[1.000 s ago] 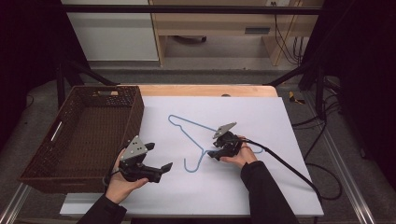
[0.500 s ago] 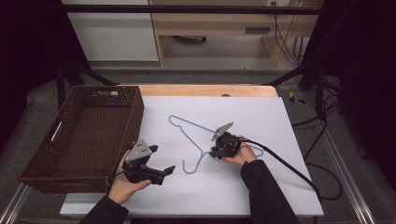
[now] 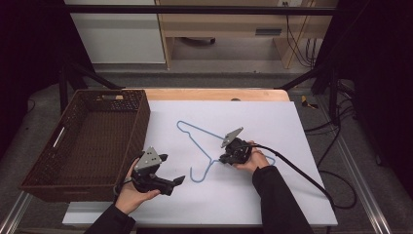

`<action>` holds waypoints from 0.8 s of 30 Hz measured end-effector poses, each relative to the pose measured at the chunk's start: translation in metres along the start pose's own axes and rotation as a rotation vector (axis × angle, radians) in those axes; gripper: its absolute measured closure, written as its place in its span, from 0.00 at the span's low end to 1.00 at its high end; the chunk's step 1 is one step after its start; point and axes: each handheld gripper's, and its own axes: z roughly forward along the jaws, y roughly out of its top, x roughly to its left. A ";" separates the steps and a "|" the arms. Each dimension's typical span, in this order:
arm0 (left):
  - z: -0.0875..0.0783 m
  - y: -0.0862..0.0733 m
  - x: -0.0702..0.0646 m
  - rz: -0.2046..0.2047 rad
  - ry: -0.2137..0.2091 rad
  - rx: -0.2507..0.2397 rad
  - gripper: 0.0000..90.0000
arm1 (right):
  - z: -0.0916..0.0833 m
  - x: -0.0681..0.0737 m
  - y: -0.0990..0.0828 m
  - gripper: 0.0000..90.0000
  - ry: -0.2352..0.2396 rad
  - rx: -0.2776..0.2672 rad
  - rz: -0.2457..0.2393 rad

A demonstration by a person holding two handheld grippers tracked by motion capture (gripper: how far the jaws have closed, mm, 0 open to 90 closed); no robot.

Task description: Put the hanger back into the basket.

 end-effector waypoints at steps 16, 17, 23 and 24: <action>0.003 -0.001 -0.001 0.005 0.006 0.011 0.06 | -0.003 0.003 0.000 0.97 0.008 0.010 0.003; 0.003 -0.001 -0.001 0.005 0.006 0.010 0.06 | -0.003 0.002 0.000 0.97 0.009 0.013 0.004; 0.003 -0.001 -0.001 0.005 0.004 0.011 0.06 | -0.002 0.002 -0.001 0.96 0.006 0.013 0.000; 0.003 -0.001 -0.001 0.005 0.004 0.011 0.06 | -0.002 0.002 -0.001 0.96 0.007 0.015 0.007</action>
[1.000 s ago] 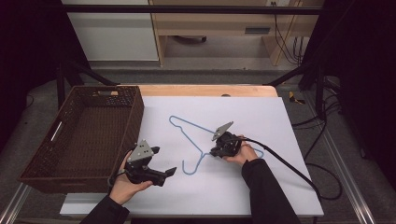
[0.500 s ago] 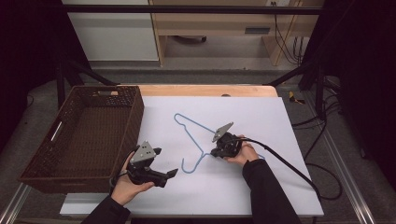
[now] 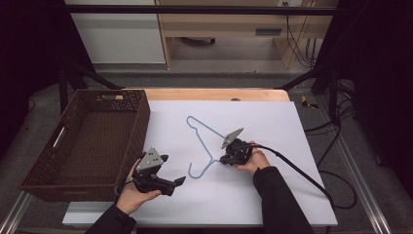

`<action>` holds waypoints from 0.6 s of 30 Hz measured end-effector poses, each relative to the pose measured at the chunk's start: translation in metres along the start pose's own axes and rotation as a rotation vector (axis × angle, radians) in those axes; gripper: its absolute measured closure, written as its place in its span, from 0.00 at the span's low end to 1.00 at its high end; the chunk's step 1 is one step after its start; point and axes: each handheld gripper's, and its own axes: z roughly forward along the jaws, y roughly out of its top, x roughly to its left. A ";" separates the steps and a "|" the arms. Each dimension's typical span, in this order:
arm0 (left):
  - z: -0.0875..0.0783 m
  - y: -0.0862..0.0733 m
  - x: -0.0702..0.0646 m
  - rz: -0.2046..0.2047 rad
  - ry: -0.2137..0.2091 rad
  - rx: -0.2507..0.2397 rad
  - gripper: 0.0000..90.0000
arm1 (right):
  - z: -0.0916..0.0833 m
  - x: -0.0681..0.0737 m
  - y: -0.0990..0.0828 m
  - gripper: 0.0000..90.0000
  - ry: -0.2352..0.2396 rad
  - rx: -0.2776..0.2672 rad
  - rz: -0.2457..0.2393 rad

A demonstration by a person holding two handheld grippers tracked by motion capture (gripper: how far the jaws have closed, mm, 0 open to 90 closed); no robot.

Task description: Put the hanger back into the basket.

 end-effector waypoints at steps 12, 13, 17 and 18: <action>0.001 0.000 -0.001 0.000 -0.002 0.004 0.06 | 0.001 0.001 0.000 0.97 -0.005 -0.001 -0.007; 0.001 0.000 -0.001 0.000 -0.003 0.004 0.06 | 0.000 0.001 -0.001 0.97 -0.004 0.000 -0.003; 0.001 0.000 0.000 0.000 -0.001 0.004 0.06 | -0.001 0.001 -0.002 0.97 0.000 -0.009 0.001; 0.001 0.000 0.000 -0.001 0.000 0.003 0.06 | -0.002 0.001 -0.002 0.97 0.012 -0.018 0.012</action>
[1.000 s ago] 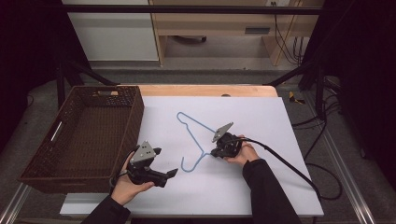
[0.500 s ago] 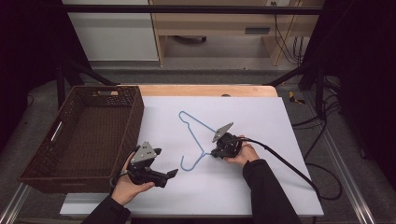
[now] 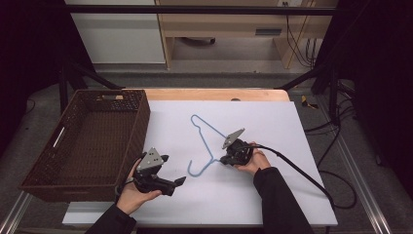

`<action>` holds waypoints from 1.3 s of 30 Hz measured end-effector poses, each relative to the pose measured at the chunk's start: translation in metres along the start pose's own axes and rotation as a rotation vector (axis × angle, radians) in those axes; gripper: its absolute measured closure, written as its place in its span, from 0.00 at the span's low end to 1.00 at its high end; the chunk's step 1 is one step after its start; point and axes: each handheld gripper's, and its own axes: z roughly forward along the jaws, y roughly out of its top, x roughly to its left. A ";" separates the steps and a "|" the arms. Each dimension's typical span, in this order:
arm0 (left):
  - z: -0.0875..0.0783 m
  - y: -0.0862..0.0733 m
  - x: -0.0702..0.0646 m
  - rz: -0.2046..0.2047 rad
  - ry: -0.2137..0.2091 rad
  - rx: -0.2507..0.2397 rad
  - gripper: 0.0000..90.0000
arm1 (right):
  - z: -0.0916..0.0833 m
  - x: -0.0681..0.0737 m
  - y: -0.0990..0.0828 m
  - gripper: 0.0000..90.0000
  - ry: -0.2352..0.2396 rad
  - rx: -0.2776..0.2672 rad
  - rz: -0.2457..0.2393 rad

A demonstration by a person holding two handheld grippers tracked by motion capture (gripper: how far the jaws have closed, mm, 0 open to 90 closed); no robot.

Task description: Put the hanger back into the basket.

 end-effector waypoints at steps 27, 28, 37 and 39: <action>0.029 0.007 -0.013 -0.044 -0.001 -0.059 0.13 | -0.046 -0.003 0.006 0.98 0.060 -0.197 0.119; 0.036 0.012 -0.014 -0.046 0.009 -0.074 0.13 | -0.047 -0.003 0.005 0.98 0.060 -0.199 0.122; 0.067 0.025 -0.012 -0.069 0.029 -0.094 0.26 | -0.049 -0.004 0.003 0.97 0.060 -0.214 0.129; 0.079 0.027 -0.011 -0.082 0.045 -0.088 0.29 | -0.049 -0.003 0.002 0.98 0.061 -0.211 0.133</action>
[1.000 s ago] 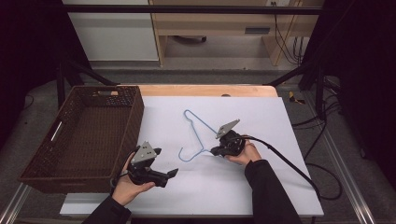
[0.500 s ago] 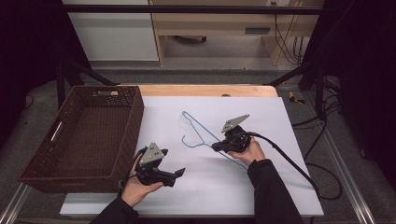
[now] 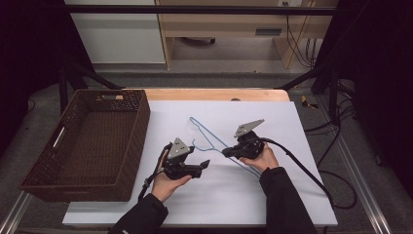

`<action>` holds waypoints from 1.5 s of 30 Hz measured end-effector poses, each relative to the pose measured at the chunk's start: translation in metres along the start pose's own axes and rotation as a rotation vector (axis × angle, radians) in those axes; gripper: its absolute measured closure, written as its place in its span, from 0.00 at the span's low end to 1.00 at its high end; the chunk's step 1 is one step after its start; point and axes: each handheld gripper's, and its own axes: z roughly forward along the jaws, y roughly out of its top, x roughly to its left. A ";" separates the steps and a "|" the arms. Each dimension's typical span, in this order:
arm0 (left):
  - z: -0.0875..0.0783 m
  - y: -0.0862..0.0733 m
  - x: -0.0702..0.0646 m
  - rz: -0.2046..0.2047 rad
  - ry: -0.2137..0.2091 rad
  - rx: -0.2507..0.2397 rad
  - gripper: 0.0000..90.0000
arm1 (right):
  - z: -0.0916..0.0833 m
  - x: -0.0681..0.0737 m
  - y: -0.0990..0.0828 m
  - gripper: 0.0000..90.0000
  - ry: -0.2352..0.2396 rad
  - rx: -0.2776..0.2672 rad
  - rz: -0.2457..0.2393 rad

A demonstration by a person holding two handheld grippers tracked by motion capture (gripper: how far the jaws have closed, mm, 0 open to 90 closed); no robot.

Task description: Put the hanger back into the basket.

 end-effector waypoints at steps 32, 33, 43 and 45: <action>0.032 0.011 -0.010 0.017 0.043 -0.051 0.93 | 0.003 0.000 -0.002 0.97 -0.004 0.000 -0.005; 0.032 0.011 -0.010 0.021 0.047 -0.052 0.94 | 0.003 0.000 -0.002 0.97 -0.008 -0.001 -0.010; 0.032 0.012 -0.012 0.021 0.072 -0.053 0.95 | -0.002 0.008 -0.002 0.84 -0.092 0.006 -0.035; 0.031 0.013 -0.011 0.020 0.074 -0.049 0.95 | -0.007 0.013 -0.003 0.71 -0.136 0.016 -0.047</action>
